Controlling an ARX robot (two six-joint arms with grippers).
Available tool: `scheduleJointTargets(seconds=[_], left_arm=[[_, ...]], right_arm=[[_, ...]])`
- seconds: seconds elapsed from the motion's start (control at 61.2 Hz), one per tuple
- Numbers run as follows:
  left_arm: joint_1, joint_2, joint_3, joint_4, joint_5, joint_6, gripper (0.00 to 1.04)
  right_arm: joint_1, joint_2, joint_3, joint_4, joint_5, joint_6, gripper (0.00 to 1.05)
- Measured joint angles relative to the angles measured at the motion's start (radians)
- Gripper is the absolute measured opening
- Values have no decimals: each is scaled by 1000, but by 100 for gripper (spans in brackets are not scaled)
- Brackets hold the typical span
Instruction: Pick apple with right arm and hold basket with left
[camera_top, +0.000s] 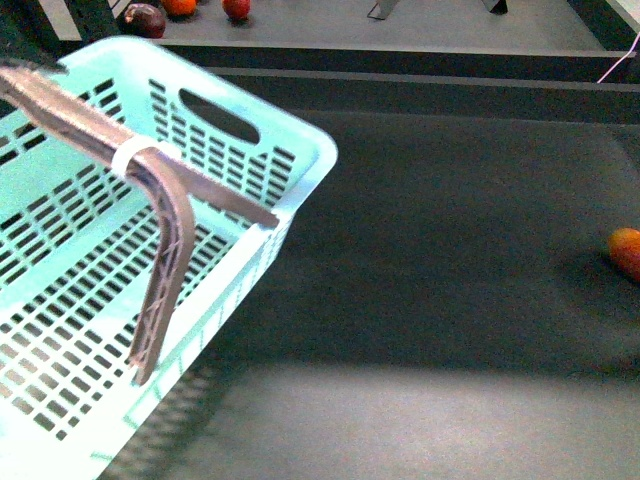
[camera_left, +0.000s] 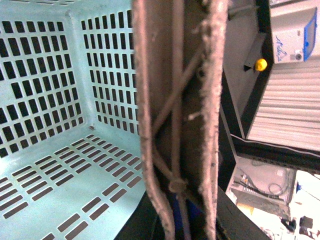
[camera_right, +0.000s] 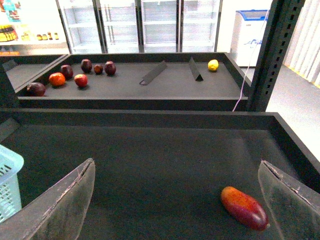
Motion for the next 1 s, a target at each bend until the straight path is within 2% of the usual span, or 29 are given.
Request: scheduleJointTargets(seconds=[0.278, 0.637, 0.784, 0.997], left_arm=[[-200, 54, 176, -17, -1, 16, 7], [-418, 71, 227, -7, 6, 15, 7], [-453, 70, 240, -8, 6, 19, 7], [-454, 69, 240, -8, -7, 22, 7]], right_arm=[[0, 0, 0, 0, 0, 0, 96], [0, 0, 0, 0, 0, 0, 96], [0, 0, 0, 0, 0, 0, 96], [0, 0, 0, 0, 0, 0, 96]])
